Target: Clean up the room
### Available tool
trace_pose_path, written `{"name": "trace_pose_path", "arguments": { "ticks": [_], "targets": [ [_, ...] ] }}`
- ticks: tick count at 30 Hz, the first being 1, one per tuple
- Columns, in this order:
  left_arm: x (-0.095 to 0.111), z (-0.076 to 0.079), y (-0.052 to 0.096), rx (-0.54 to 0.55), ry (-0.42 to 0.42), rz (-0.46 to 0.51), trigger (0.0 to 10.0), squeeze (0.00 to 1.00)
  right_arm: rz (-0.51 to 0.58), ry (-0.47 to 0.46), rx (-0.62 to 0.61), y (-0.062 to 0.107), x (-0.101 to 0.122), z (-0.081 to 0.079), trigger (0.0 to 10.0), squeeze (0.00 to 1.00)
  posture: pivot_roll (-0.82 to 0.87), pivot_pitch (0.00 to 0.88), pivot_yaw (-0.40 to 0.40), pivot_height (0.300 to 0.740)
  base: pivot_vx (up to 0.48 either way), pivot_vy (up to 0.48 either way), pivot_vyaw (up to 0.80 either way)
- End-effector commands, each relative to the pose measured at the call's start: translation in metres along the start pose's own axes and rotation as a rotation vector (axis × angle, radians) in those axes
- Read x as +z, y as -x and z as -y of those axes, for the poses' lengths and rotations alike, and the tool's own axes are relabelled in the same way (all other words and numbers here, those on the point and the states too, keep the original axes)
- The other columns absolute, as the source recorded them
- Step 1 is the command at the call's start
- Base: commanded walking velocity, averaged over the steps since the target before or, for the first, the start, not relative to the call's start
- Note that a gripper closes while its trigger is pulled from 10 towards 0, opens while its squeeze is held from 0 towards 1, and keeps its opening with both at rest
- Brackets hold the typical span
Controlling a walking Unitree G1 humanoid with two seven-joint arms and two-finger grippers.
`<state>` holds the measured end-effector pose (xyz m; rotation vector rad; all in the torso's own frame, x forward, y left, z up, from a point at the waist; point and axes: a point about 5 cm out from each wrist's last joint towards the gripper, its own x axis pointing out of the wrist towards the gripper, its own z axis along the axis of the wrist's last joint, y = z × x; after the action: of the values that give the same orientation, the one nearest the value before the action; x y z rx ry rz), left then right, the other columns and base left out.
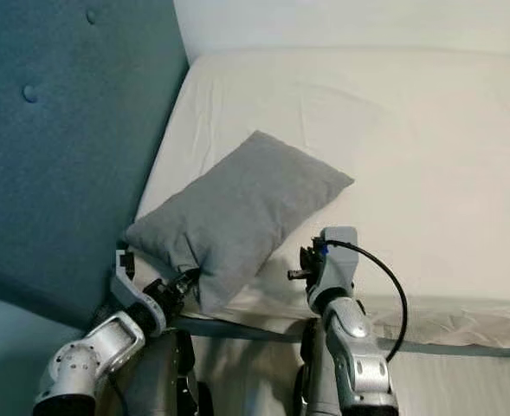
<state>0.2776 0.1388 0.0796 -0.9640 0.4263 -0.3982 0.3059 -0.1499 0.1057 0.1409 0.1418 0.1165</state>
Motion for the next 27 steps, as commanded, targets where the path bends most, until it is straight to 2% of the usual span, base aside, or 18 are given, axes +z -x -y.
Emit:
{"name": "trace_pose_path", "arguments": {
  "ticks": [1, 2, 4, 5, 6, 9, 12, 13, 14, 17, 18, 19, 24, 27],
  "targets": [
    [-0.022, 0.007, 0.005, -0.040, -0.089, -0.124, 0.0, 0.00, -0.009, -0.035, -0.040, -0.005, -0.005, 0.008, 10.0, 0.00, 0.07, 0.327, -0.004, 0.590, 0.000, 0.000, 0.00],
    [-0.032, 0.013, 0.005, -0.072, -0.125, -0.171, 0.0, 0.00, -0.004, -0.030, -0.041, -0.011, -0.002, 0.010, 10.0, 0.00, 0.07, 0.331, -0.008, 0.590, 0.000, 0.000, 0.00],
    [-0.038, 0.018, 0.006, -0.092, -0.147, -0.200, 0.0, 0.00, -0.001, -0.026, -0.040, -0.014, 0.001, 0.012, 10.0, 0.00, 0.07, 0.331, -0.008, 0.590, 0.000, 0.000, 0.00],
    [-0.048, 0.027, 0.004, -0.132, -0.177, -0.239, 0.0, 0.00, 0.008, -0.026, -0.036, -0.020, 0.006, 0.012, 10.0, 0.00, 0.07, 0.335, -0.014, 0.590, 0.000, 0.000, 0.00],
    [-0.048, 0.027, 0.004, -0.132, -0.177, -0.239, 0.0, 0.00, 0.008, -0.026, -0.036, -0.020, 0.006, 0.012, 10.0, 0.00, 0.07, 0.335, -0.014, 0.590, 0.000, 0.000, 0.00],
    [-0.067, 0.048, -0.002, -0.208, -0.229, -0.308, 0.0, 0.00, 0.029, -0.023, -0.019, -0.031, 0.018, 0.011, 10.0, 0.00, 0.07, 0.335, -0.019, 0.590, 0.000, 0.000, 0.00],
    [-0.070, 0.052, -0.003, -0.221, -0.239, -0.319, 0.0, 0.00, 0.032, -0.021, -0.016, -0.032, 0.020, 0.011, 10.0, 0.00, 0.07, 0.335, -0.019, 0.590, 0.000, 0.000, 0.00],
    [-0.074, 0.060, -0.007, -0.243, -0.258, -0.313, 0.0, 0.00, 0.037, -0.022, -0.015, -0.036, 0.023, 0.010, 10.0, 0.00, 0.07, 0.333, -0.019, 0.590, 0.000, 0.000, 0.00],
    [-0.075, 0.062, -0.008, -0.246, -0.265, -0.308, 0.0, 0.00, 0.038, -0.022, -0.015, -0.036, 0.023, 0.010, 10.0, 0.00, 0.07, 0.333, -0.019, 0.590, 0.000, 0.000, 0.00],
    [-0.076, 0.062, -0.010, -0.232, -0.285, -0.295, 0.0, 0.00, 0.039, -0.024, -0.017, -0.037, 0.023, 0.010, 10.0, 0.00, 0.07, 0.331, -0.018, 0.590, 0.000, 0.000, 0.00],
    [-0.077, 0.059, -0.012, -0.198, -0.308, -0.288, 10.0, 0.84, 0.039, -0.027, -0.022, -0.037, 0.022, 0.010, 10.0, 0.00, 0.07, 0.331, -0.018, 0.590, 0.000, 0.000, 0.00],
    [-0.077, 0.057, -0.013, -0.176, -0.323, -0.282, 10.0, 1.00, 0.038, -0.030, -0.026, -0.037, 0.021, 0.010, 10.0, 0.00, 0.07, 0.331, -0.018, 0.590, 0.000, 0.000, 0.00],
    [-0.076, 0.054, -0.013, -0.161, -0.332, -0.272, 10.0, 1.00, 0.039, -0.039, -0.035, -0.037, 0.018, 0.011, 10.0, 0.00, 0.07, 0.326, -0.015, 0.590, 0.000, 0.000, 0.00],
    [-0.072, 0.053, -0.008, -0.177, -0.329, -0.274, 10.0, 1.00, 0.042, -0.046, -0.044, -0.037, 0.016, 0.013, 10.0, 0.00, 0.07, 0.320, -0.012, 0.590, 0.000, 0.000, 0.00]
  ]
}}
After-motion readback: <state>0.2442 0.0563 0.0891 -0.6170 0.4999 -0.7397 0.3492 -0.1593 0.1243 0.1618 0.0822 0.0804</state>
